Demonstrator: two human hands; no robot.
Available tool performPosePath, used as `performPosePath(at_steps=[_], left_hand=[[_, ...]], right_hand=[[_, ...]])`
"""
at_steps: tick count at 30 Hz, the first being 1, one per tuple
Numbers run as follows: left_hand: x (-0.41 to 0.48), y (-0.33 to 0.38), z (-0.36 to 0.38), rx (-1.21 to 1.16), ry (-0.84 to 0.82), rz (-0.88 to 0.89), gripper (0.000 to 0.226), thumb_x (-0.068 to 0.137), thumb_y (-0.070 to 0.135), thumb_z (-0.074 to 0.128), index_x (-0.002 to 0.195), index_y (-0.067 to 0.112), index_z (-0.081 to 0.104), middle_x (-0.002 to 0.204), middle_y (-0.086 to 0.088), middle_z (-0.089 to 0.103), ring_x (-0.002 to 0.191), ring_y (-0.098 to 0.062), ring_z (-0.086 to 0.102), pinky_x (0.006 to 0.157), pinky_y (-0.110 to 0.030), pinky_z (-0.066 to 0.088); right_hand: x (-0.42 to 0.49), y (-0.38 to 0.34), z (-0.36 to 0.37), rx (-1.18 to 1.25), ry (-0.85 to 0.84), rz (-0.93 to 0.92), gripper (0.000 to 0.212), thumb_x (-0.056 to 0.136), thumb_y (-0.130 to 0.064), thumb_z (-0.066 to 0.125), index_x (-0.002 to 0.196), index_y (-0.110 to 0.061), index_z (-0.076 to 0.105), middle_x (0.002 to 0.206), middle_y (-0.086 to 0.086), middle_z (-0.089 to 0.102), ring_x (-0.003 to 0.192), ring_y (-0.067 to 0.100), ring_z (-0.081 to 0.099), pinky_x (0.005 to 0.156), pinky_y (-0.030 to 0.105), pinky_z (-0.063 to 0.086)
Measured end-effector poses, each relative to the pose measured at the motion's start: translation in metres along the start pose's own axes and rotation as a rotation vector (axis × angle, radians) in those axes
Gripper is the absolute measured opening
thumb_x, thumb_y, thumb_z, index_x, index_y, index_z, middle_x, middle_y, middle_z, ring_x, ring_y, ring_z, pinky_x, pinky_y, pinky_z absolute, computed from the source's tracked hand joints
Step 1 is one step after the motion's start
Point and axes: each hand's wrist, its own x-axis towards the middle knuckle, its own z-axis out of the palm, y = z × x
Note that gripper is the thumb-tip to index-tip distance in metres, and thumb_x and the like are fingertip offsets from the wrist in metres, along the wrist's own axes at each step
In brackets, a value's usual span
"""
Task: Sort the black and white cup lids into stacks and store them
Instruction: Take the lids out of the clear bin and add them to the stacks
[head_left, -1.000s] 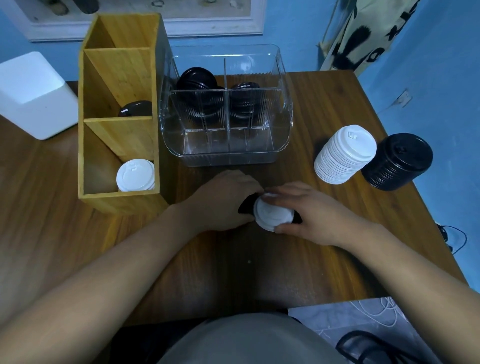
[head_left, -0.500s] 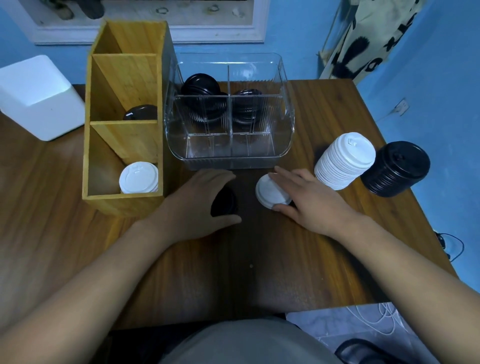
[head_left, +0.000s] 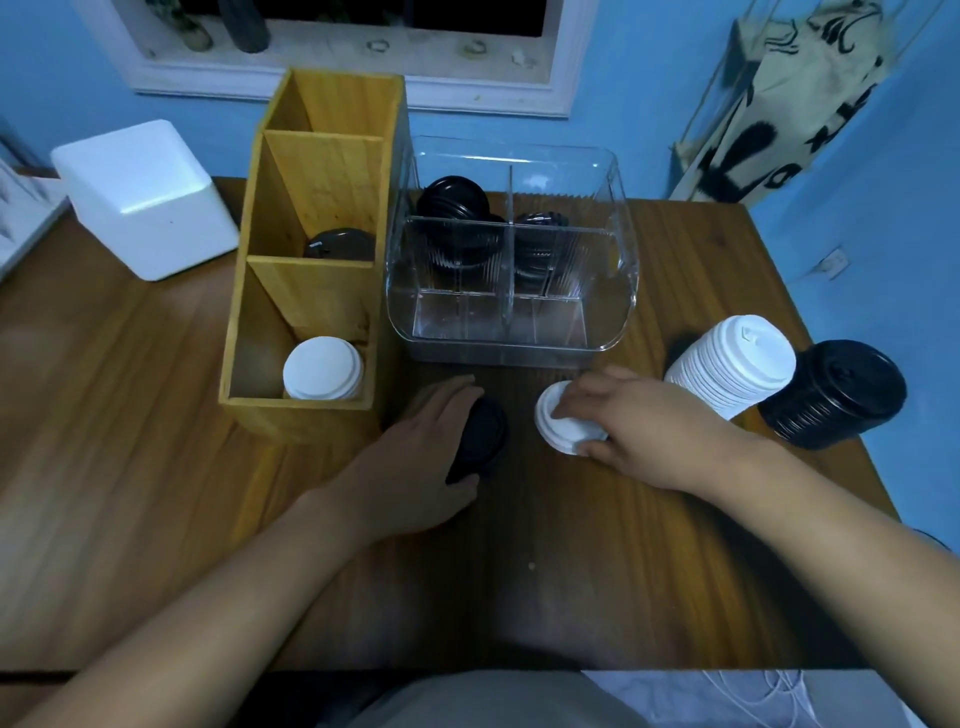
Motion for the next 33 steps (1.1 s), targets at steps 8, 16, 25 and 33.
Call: performPosePath(at_steps=[8,16,25,33], left_hand=[[0.005,-0.008,0.010,-0.171,0.093,-0.067,0.095,0.087,0.041,0.078,0.158,0.025,0.017,0.163,0.012,0.015,0.143,-0.005,0.029,0.107,-0.003,0.016],[0.012,-0.008,0.020,-0.204,0.160,-0.045,0.093,0.086,0.038,0.079,0.158,0.023,0.022,0.164,0.011,0.019,0.137,0.012,0.018,0.102,0.007,0.012],[0.012,-0.008,0.024,-0.257,0.222,0.004,0.092,0.084,0.039,0.079,0.157,0.021,0.026,0.162,0.012,0.025,0.141,0.012,0.020,0.108,0.000,0.020],[0.012,-0.011,0.026,-0.272,0.235,0.011,0.092,0.083,0.039,0.080,0.156,0.022,0.027,0.161,0.012,0.026,0.147,0.002,0.024,0.114,-0.009,0.025]], right_hand=[[0.009,0.005,-0.018,0.074,0.036,0.011,0.040,0.092,-0.041,0.065,0.130,-0.031,0.061,0.128,-0.013,0.059,0.119,0.015,0.055,0.092,0.040,0.052],[0.078,0.005,-0.104,0.136,0.455,0.030,0.017,0.097,-0.026,0.063,0.107,-0.018,0.073,0.101,-0.001,0.072,0.091,0.016,0.065,0.087,0.034,0.053],[0.201,0.064,-0.116,0.083,-0.046,0.502,0.043,0.083,-0.052,0.073,0.109,-0.017,0.071,0.111,0.009,0.068,0.101,0.031,0.061,0.083,0.033,0.048],[0.222,0.070,-0.117,-0.052,-0.178,0.482,0.044,0.081,-0.045,0.078,0.108,-0.011,0.068,0.104,0.008,0.066,0.095,0.032,0.063,0.084,0.037,0.054]])
